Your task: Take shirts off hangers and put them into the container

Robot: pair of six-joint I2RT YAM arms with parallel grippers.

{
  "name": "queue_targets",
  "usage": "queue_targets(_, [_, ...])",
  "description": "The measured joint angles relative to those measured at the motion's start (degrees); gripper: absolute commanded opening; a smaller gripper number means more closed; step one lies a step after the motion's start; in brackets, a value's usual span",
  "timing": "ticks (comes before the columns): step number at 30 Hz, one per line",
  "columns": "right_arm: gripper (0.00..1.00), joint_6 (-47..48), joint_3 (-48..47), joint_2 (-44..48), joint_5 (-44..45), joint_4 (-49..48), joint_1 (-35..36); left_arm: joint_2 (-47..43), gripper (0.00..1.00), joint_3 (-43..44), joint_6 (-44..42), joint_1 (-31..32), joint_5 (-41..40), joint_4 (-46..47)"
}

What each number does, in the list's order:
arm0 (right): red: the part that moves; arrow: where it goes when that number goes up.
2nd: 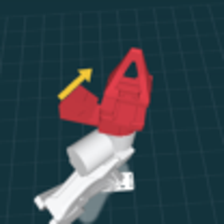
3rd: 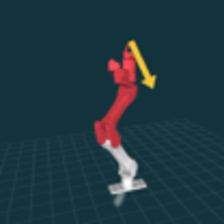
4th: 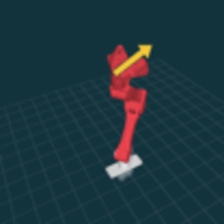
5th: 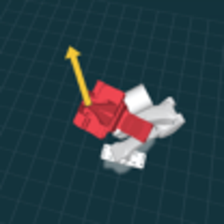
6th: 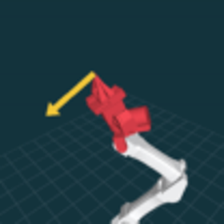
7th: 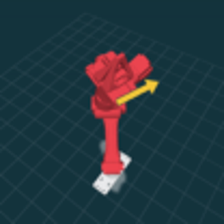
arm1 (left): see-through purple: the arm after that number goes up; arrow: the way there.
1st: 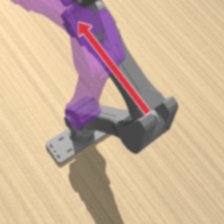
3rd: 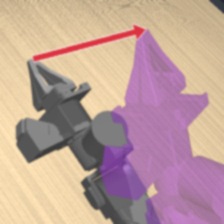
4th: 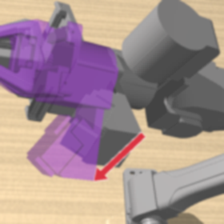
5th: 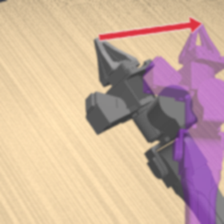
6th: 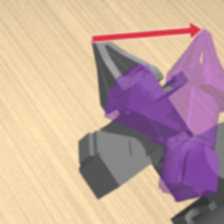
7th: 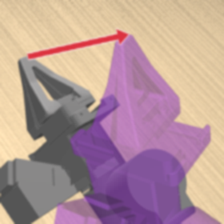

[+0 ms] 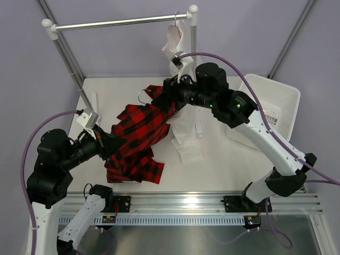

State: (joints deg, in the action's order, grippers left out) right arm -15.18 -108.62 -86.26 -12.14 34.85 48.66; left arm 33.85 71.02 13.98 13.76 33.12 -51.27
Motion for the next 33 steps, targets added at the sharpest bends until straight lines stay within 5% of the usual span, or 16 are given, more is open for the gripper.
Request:
queue_targets(25, [0.53,4.94,-5.9,-5.27,8.68,4.85,7.32,1.88,0.0,-3.02,4.63,0.0,7.08,1.53])
queue_targets(31, [0.38,5.22,-6.03,-7.69,9.62,4.87,7.67,1.9,0.0,-3.04,5.6,0.0,8.13,2.1])
queue_targets(33, [0.21,5.18,-6.12,-8.59,9.81,4.9,7.76,1.9,0.0,-3.06,5.81,0.0,8.48,2.25])
